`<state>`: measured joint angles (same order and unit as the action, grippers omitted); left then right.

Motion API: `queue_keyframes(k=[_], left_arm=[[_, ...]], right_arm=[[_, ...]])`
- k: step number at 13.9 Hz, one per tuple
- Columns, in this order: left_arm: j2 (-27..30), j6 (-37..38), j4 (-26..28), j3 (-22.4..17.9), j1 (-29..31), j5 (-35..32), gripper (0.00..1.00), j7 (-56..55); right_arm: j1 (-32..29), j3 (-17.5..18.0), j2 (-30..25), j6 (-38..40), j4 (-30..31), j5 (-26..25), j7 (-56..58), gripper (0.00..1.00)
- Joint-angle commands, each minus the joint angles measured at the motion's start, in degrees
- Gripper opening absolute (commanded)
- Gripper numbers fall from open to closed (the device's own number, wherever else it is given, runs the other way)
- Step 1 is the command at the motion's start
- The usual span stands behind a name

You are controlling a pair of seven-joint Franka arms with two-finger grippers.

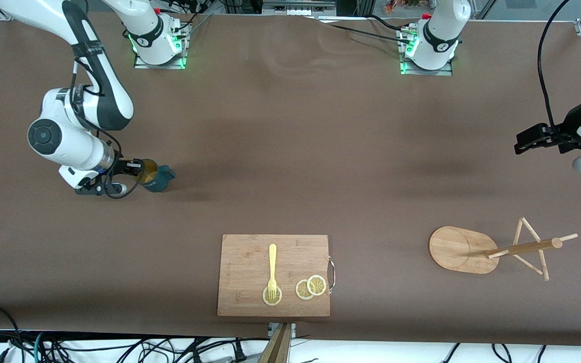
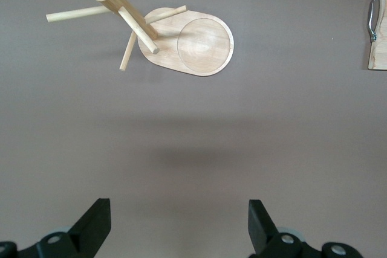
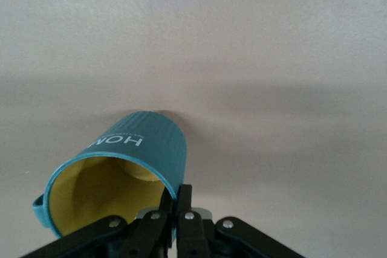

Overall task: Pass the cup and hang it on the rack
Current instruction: 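Carry the mug with the right gripper while the left gripper approaches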

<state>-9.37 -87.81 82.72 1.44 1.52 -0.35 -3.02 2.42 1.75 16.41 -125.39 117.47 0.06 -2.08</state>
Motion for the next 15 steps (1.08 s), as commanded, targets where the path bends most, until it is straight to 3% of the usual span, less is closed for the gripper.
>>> queue_keyframes(k=[1, 5, 9, 15], left_arm=[[-0.5, 0.4, -1.2, -0.1, 0.7, 1.0, 1.0, 1.4], [-0.6, 0.4, -1.2, -0.1, 0.7, 1.0, 1.0, 1.4], [-1.6, 0.4, -1.2, 0.0, 0.1, 0.9, 1.0, 1.4], [-2.0, 1.6, -1.0, 1.3, -0.3, 1.0, 1.0, 1.4]], right_arm=[[1.7, 0.6, -0.4, 10.4, -8.0, 0.5, -1.2, 0.0], [10.1, 0.5, 2.3, 12.8, -14.7, 0.8, -10.4, 0.0], [18.8, 0.5, 5.6, 12.8, -19.9, 8.5, -25.7, 0.0], [31.7, 0.5, 12.8, 9.7, -26.6, 9.0, -39.6, 0.0]])
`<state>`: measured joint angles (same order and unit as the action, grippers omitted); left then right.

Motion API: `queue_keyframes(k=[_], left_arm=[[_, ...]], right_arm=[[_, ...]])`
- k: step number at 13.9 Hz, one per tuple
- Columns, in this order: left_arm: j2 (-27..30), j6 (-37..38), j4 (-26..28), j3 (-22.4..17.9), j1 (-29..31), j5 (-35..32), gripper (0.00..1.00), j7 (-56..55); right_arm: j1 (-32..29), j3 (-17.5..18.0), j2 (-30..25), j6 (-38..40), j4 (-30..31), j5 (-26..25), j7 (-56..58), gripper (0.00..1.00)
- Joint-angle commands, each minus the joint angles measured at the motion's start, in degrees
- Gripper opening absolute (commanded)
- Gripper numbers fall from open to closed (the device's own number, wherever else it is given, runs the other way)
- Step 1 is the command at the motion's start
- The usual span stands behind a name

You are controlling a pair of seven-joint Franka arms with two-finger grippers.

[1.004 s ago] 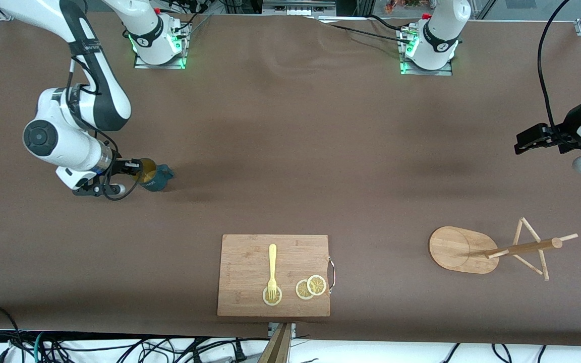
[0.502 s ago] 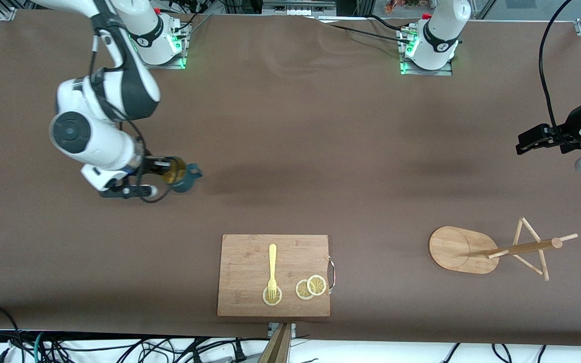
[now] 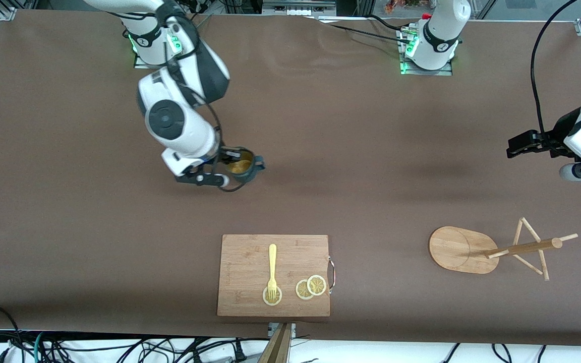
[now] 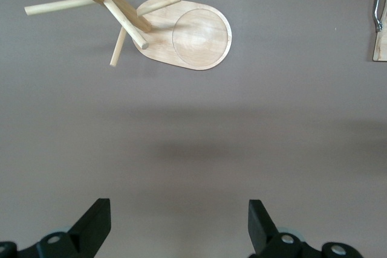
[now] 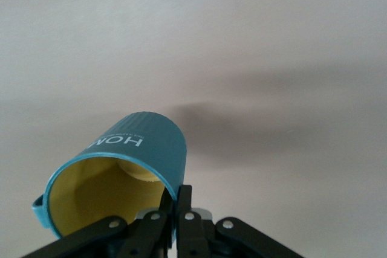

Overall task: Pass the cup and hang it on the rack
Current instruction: 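Carry the mug with the right gripper while the left gripper approaches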

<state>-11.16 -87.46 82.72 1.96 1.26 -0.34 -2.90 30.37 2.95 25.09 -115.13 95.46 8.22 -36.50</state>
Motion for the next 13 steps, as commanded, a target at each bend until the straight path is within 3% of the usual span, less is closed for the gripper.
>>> queue_keyframes(k=[1, 5, 9, 10, 11, 12, 13], left_arm=[[-0.3, 1.2, -0.9, 1.6, 0.0, 1.1, 1.0, 1.2], [-4.1, 0.6, -0.9, 1.7, -0.3, 8.5, 1.0, 1.3], [-7.7, -3.7, 0.2, 2.0, -2.7, 11.6, 1.0, 1.8], [-8.3, -5.9, 1.5, 2.3, -3.2, 11.8, 1.0, 4.5], [-8.4, -9.6, 4.3, 3.6, -2.9, 13.9, 1.0, 8.6], [-7.8, -14.4, 8.1, 4.1, -2.7, 16.7, 1.0, 12.3], [-7.0, -18.1, 12.0, 4.4, -2.6, 19.4, 1.0, 15.8]], right_arm=[[6.5, -0.7, 5.8, -2.9, -5.4, 0.6, -8.0, 0.0], [13.9, -0.8, 11.3, -16.8, -5.7, 0.5, -14.4, 0.0], [15.0, -0.8, 14.5, -19.1, -6.9, 0.1, -16.4, 0.0], [15.1, -0.8, 14.6, -19.0, -6.9, 0.6, -16.7, 0.23], [15.2, -0.8, 14.6, -19.0, -6.9, 0.0, -17.0, 0.88], [15.3, -0.8, 14.4, -19.0, -6.9, -0.5, -16.9, 1.0], [15.3, -0.8, 14.1, -18.9, -6.9, -0.6, -16.4, 1.0]])
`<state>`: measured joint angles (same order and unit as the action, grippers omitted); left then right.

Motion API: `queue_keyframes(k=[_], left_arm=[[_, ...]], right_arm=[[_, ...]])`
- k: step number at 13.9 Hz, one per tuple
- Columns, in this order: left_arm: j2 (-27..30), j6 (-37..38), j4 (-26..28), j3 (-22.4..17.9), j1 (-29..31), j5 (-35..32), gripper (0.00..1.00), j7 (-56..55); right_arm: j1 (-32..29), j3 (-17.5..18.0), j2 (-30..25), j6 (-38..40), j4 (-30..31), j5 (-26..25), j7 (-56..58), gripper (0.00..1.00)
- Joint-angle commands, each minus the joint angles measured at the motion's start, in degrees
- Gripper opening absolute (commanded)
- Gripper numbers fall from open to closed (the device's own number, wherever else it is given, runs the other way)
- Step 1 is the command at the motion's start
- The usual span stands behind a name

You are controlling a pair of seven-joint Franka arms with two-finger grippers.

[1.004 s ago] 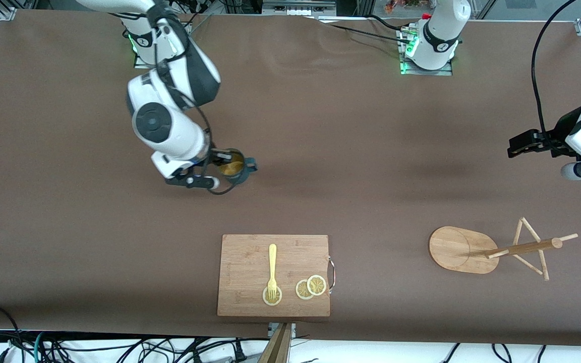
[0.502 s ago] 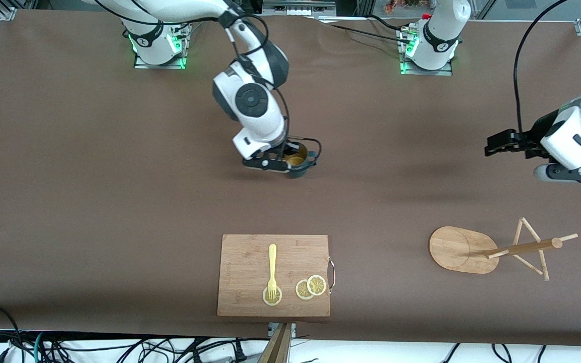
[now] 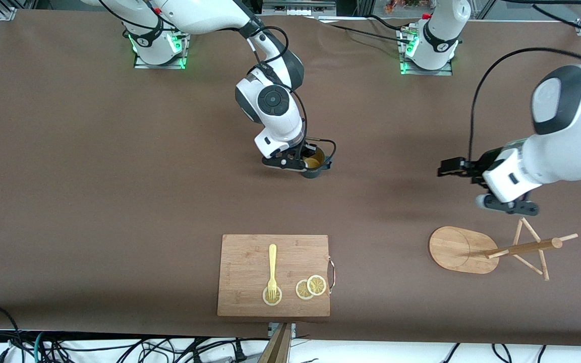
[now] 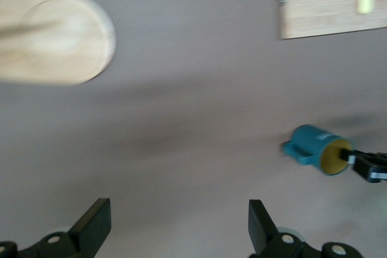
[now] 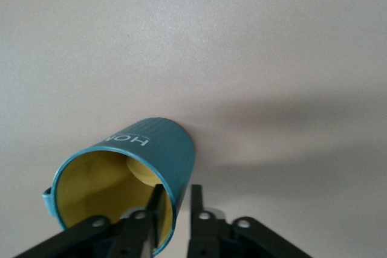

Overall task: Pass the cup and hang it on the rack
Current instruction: 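Carry the mug with the right gripper while the left gripper approaches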

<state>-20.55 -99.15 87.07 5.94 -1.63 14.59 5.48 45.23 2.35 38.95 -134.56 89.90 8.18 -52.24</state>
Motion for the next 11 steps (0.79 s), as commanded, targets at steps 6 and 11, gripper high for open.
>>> queue_keyframes(k=[6, 11], left_arm=[[7.6, -22.6, 27.5, 12.9, 7.0, 15.3, 1.0, 32.7], [7.6, -27.3, 34.6, 21.8, 14.8, 24.6, 1.0, 64.8]], right_arm=[[-0.3, -6.7, -10.2, 21.5, -2.1, -2.2, 3.3, 1.0], [-0.3, -22.1, -19.4, 43.2, -2.1, -3.2, 27.7, 1.0]])
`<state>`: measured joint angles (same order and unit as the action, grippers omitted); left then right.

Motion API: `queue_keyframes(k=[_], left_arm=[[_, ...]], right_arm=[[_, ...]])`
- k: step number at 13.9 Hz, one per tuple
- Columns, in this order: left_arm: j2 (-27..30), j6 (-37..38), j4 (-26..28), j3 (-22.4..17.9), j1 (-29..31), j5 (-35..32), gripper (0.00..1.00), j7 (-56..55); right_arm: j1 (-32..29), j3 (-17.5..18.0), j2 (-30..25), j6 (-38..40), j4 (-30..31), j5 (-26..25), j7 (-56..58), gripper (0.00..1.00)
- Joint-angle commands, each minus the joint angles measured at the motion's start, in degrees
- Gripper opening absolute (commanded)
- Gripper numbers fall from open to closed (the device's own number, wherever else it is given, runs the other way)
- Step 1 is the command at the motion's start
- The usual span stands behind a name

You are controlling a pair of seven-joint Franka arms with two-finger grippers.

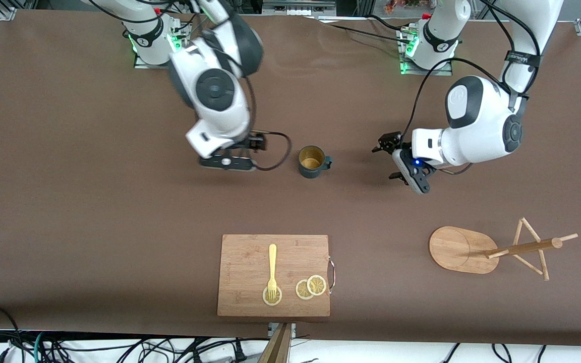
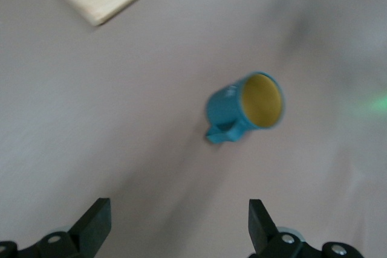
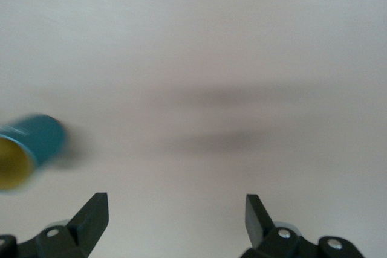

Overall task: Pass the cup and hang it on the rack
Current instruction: 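Release the mug on the table and withdraw the right gripper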

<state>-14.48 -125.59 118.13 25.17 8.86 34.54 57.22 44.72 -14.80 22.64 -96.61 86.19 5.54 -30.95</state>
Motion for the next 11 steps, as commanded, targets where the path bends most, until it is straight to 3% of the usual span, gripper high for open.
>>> queue_keyframes(k=[1, 4, 8, 11], left_arm=[[0.3, -0.9, 3.8, 4.1, 6.3, 6.0, 1.0, 20.0], [-4.1, -0.5, 3.9, 6.2, 10.4, 7.1, 1.0, 33.8], [-11.2, -0.5, 5.3, 6.7, 12.7, 14.8, 1.0, 53.7], [-17.4, -0.4, 5.2, 6.8, 14.3, 19.9, 1.0, 69.2]], right_arm=[[0.1, -9.1, -4.4, 8.3, 1.6, -0.3, 8.9, 1.0], [0.1, -20.2, -8.9, 14.6, 1.6, 0.3, 23.2, 1.0], [0.1, -36.2, -12.3, 19.4, 1.5, 0.6, 38.2, 1.0], [0.6, -39.5, -13.0, 20.0, 1.5, 1.4, 43.9, 1.0]])
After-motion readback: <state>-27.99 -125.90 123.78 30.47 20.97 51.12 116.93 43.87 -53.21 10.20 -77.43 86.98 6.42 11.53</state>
